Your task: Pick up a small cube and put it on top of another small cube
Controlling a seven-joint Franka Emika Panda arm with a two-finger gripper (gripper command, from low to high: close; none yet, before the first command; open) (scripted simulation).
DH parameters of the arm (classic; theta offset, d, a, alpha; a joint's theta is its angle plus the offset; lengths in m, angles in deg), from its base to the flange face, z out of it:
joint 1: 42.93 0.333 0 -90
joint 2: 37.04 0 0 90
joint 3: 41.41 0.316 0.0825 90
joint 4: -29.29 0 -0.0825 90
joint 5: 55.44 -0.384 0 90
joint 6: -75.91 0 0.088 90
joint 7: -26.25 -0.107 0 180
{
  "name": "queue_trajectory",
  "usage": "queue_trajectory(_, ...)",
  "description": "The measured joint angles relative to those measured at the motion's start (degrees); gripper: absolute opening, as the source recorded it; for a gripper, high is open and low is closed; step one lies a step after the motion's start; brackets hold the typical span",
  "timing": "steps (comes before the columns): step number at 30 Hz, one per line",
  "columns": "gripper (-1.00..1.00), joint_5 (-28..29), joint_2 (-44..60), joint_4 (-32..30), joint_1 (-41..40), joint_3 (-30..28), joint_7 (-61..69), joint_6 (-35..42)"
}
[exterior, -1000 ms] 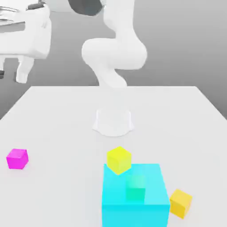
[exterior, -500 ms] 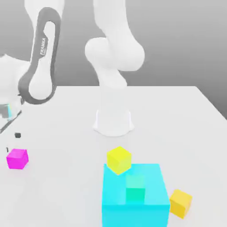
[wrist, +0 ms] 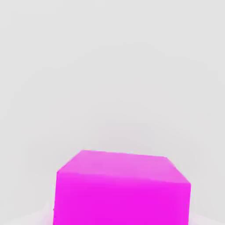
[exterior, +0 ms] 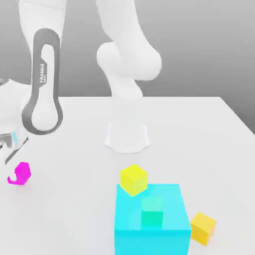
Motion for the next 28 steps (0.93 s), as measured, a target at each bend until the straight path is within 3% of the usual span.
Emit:
queue_trajectory(4, -1.00, 2.90, -5.08, 1.03, 4.83, 2.93, -6.09, 5.65)
queue_trajectory(19, -1.00, 5.33, -15.40, 10.31, 36.86, 20.17, -30.89, 25.06)
queue_trajectory(24, -1.00, 7.55, -9.77, 9.37, 38.07, 20.89, -34.33, 18.79)
queue_trajectory(25, 1.00, 7.79, -8.51, 9.03, 38.07, 20.93, -34.55, 17.20)
queue_trajectory(28, 1.00, 7.79, -8.51, 9.03, 38.11, 20.93, -34.55, 17.20)
